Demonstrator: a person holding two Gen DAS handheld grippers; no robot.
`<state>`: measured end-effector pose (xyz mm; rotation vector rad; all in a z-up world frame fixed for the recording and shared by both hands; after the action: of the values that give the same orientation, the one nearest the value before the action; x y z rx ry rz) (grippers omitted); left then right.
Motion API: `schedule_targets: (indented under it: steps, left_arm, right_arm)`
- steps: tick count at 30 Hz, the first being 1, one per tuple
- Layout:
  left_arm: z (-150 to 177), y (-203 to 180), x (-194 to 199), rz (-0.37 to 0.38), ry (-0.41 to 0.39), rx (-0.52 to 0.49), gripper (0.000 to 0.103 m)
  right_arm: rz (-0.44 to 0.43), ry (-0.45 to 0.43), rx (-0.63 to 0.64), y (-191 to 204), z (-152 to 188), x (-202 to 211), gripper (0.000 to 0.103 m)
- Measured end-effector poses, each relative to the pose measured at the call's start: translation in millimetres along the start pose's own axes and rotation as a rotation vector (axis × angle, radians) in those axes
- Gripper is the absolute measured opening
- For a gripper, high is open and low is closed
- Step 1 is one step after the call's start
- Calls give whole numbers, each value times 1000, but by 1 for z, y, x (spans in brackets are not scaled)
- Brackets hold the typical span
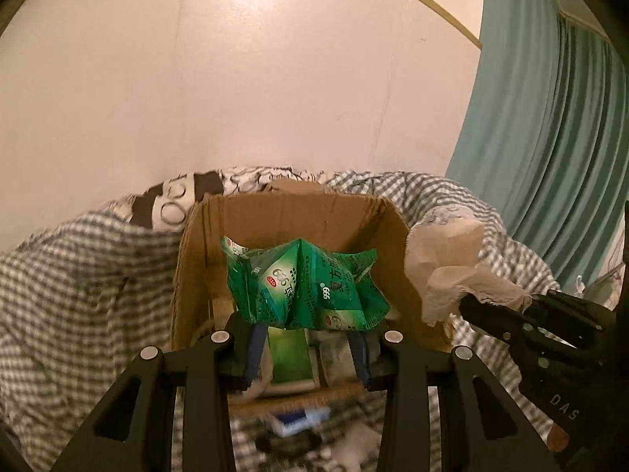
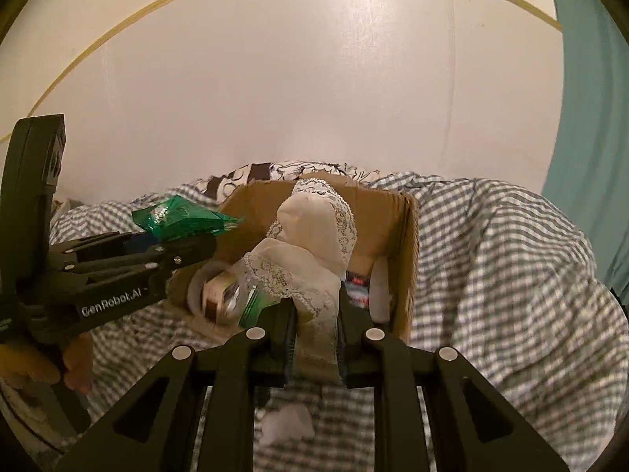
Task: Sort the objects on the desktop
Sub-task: 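Carry the green packet and lace cloth into the box and release both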
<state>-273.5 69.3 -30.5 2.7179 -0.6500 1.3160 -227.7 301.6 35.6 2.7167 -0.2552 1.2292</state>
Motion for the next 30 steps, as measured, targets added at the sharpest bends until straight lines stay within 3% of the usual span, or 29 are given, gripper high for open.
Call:
schedule_targets:
  steps: [9, 11, 13, 14, 15, 24, 30]
  left_arm:
    - [-25, 6, -55, -8, 9, 1, 38]
    - [-28, 12, -67, -2, 12, 19, 39]
    - [-27, 13, -78, -12, 36, 24, 58]
    - [-26, 14, -84, -29, 60, 25, 84]
    - [-23, 15, -86, -55, 74, 34, 97]
    - [-8, 34, -39, -104, 86, 67, 97]
    - [38, 48, 9, -122, 84, 93, 97]
  right_arm:
    - [0, 15, -29, -15, -40, -57, 16]
    - [9, 18, -51, -20, -45, -67, 21]
    - [17, 32, -91, -29, -50, -78, 73]
    - [16, 25, -111, -33, -50, -78, 77]
    - [7, 13, -127, -35, -49, -76, 76]
    - [26, 10, -148, -46, -21, -35, 76]
    - [36, 26, -187, -46, 29, 11, 77]
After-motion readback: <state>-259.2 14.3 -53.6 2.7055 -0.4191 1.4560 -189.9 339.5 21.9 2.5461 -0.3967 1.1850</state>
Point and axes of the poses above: each gripper's, at about its wrist camera, not at the fingertips, and x roughly against the way its jaws point, y to its left, z to its underside, the point moved 1 cm from there along -x, roughly the way its jaws point, and after that the axes turned 13 degrees about y, right-handed, at the moved point
